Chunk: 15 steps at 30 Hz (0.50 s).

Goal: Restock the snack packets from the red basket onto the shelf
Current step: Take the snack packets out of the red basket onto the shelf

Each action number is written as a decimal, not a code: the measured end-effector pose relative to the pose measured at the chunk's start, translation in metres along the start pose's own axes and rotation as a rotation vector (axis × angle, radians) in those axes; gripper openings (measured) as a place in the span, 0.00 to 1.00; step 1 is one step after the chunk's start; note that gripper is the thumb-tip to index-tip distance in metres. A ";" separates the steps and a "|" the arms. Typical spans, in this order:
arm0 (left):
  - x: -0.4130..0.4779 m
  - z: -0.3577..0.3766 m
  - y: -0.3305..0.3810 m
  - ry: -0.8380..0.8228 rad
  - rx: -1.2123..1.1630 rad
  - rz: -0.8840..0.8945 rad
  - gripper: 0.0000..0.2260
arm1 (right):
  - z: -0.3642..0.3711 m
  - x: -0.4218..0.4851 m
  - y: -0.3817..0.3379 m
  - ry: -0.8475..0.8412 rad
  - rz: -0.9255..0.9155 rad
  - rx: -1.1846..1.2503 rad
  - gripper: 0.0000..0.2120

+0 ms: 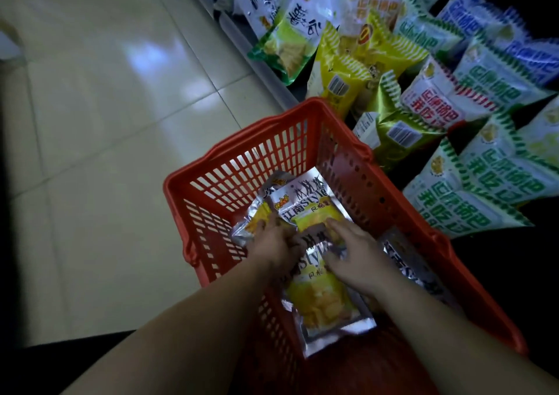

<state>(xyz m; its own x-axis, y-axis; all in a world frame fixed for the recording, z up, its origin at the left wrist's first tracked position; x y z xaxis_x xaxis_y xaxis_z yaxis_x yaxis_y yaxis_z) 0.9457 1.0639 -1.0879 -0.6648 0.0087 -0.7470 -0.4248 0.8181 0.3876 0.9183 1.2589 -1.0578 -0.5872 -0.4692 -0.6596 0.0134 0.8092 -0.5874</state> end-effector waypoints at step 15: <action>0.010 -0.021 0.006 0.009 -0.192 -0.200 0.60 | -0.018 -0.063 0.000 0.294 0.013 -0.095 0.20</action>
<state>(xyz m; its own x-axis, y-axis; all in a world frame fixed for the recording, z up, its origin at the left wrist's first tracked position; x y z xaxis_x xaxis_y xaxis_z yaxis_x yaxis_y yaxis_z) 0.9236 1.0569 -1.0812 -0.5607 -0.1482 -0.8146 -0.6565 0.6790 0.3284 0.9405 1.2947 -1.0079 -0.7969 -0.3475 -0.4942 -0.0454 0.8502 -0.5246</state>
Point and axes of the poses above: each hand's wrist, its own x-axis towards the middle knuckle, its own z-axis out of the palm, y = z × x, the point moved 2 cm from there along x, towards the middle knuckle, and after that the axes turned 15 degrees about -y, right-handed, at the moved point
